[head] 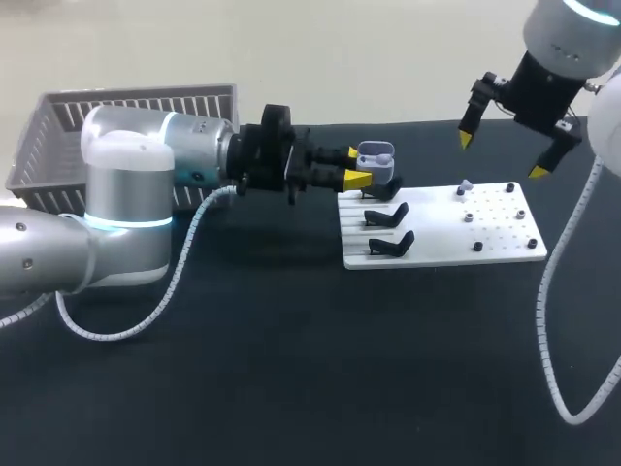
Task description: Pick up each earbud case from the left stands, insert the matching earbuds, close the lid, and place the case in the box.
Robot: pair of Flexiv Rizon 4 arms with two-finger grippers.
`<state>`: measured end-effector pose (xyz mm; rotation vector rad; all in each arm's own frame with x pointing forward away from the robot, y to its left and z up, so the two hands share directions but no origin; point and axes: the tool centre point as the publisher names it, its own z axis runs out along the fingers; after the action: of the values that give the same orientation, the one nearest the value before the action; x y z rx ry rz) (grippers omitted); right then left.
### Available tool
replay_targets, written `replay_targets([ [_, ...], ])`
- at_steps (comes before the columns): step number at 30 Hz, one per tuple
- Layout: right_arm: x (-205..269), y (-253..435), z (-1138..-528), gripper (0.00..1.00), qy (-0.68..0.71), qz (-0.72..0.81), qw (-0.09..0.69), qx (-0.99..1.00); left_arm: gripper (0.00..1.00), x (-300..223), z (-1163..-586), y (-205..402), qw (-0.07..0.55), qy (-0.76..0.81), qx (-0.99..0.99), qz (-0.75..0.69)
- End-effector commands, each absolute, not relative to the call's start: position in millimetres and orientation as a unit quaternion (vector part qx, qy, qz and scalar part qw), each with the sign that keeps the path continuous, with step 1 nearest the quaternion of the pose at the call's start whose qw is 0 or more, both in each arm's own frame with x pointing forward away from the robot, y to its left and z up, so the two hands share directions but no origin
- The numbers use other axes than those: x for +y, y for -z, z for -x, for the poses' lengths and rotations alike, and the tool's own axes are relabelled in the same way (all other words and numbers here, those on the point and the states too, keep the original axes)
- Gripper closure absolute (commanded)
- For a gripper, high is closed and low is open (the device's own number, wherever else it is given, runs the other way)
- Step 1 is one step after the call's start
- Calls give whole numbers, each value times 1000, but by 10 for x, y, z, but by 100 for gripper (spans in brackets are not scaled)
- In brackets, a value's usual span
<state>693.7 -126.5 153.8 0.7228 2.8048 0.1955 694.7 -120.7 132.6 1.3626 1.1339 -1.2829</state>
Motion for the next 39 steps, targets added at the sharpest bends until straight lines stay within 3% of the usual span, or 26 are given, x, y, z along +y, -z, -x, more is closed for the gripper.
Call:
replay_targets([
  [1, -1203, -1387, -7106, 0, -30, -235, 129, 963, 100, -1207, -6947, -1321, 460, 521, 460, -553],
  [3, -1201, -1294, -7185, 0, 16, -226, 145, 963, 100, -1207, -6947, -1321, 460, 521, 460, -553],
  [28, -1127, -643, -7670, 0, -33, -161, 123, 979, 100, -1207, -6947, -1321, 460, 521, 460, -553],
  [31, -1144, -585, -7672, 8, -39, -162, 115, 979, 100, -1207, -6947, -1321, 460, 521, 460, -553],
  [33, -1167, -542, -7675, 25, -49, -165, 108, 979, 100, -1207, -6947, -1321, 460, 521, 460, -553],
  [37, -1219, -482, -7688, 44, -61, -171, 101, 978, 100, -1207, -6947, -1321, 460, 521, 460, -553],
  [39, -1224, -475, -7687, 43, -64, -172, 100, 978, 100, -1207, -6947, -1321, 460, 521, 460, -553],
])
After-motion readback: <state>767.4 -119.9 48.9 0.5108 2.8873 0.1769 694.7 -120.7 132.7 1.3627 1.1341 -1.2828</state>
